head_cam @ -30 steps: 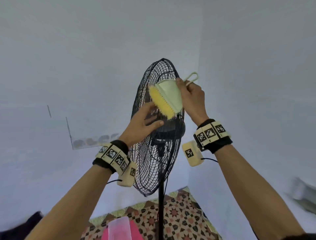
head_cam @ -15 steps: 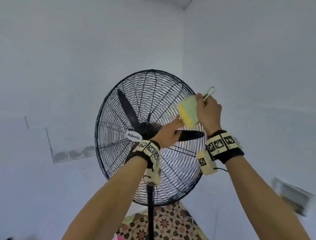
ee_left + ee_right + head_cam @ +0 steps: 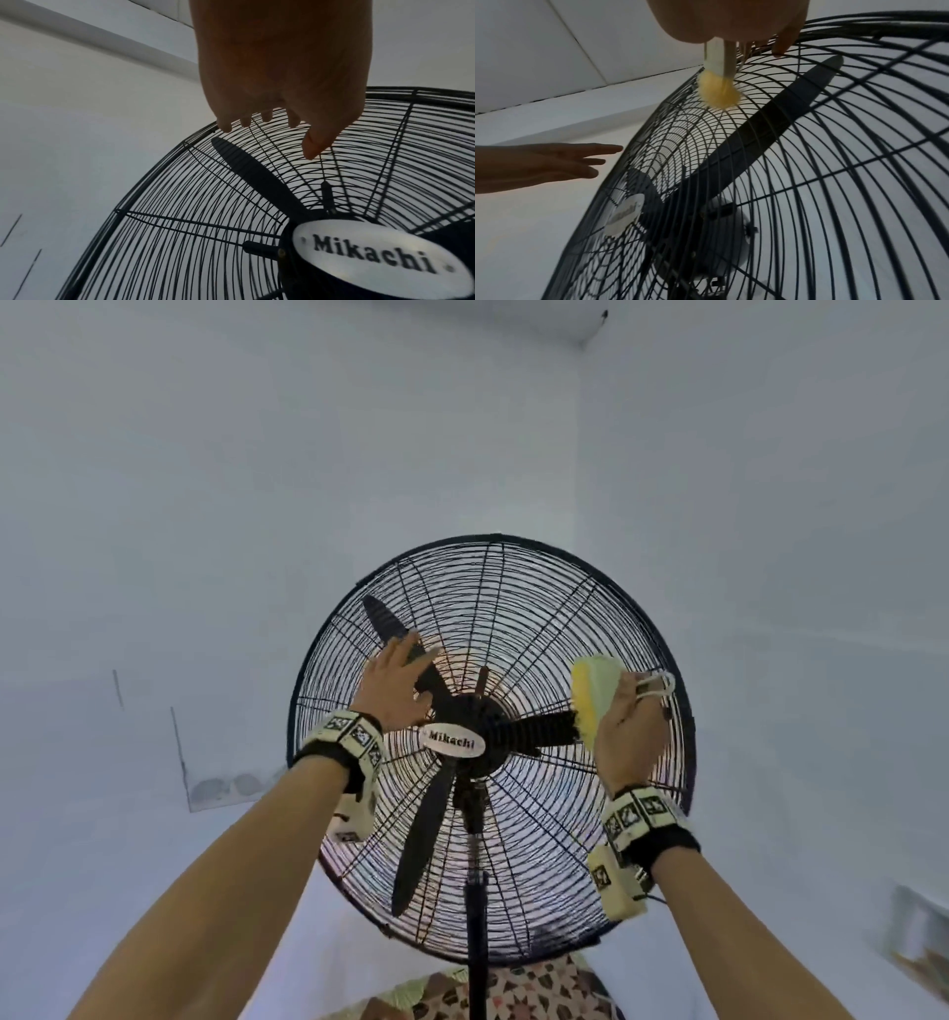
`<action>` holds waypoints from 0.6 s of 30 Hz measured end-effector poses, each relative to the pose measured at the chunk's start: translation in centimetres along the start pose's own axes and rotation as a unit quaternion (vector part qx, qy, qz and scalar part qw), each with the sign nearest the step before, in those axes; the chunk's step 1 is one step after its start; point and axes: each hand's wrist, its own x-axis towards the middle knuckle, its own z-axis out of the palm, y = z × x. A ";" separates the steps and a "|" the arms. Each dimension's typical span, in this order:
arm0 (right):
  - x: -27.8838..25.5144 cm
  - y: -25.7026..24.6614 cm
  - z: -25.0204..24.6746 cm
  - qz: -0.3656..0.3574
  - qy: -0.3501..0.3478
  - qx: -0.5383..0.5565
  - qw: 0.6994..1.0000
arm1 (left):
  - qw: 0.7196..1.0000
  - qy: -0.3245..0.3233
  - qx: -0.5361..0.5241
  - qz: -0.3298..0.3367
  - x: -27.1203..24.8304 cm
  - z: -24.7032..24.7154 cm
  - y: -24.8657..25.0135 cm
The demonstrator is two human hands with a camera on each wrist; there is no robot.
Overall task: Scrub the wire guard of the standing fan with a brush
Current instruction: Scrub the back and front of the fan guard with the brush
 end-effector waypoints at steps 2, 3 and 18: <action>0.2 1.3 0.5 -0.007 0.021 -0.018 1.000 | 1.000 0.009 0.000 -0.013 0.5 0.0 -0.9; 0.5 1.8 0.6 -0.014 0.034 -0.025 0.999 | 0.999 0.026 0.001 -0.019 0.7 0.0 -1.3; 9.2 10.0 3.6 0.050 0.022 0.080 0.995 | 0.983 0.111 0.014 -0.146 8.7 -6.3 -5.4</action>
